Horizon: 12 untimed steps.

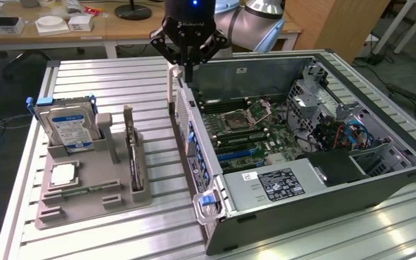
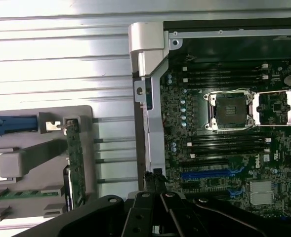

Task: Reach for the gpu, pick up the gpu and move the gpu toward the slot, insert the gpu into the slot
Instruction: 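Reach for the gpu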

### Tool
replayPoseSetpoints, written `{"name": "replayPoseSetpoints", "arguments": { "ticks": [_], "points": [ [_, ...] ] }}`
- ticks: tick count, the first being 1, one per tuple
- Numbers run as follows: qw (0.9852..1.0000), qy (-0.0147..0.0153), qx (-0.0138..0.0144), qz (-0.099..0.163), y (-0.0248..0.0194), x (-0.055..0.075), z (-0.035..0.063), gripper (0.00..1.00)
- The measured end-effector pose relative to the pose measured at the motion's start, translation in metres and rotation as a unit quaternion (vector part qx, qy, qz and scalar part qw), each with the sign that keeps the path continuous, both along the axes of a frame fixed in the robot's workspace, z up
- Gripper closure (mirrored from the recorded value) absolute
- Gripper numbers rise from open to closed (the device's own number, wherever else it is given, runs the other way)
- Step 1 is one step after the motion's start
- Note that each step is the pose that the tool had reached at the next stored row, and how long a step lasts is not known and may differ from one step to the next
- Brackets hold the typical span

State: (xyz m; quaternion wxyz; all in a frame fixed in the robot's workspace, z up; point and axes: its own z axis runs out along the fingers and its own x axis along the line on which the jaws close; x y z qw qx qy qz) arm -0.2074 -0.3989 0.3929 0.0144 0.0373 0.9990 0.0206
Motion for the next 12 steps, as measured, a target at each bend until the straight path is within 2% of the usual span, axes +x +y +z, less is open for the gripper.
{"name": "replayPoseSetpoints", "arguments": {
  "ticks": [12],
  "points": [
    [1.0,0.0,0.0,0.0,0.0,-0.0093,0.0,0.9]
  ]
}}
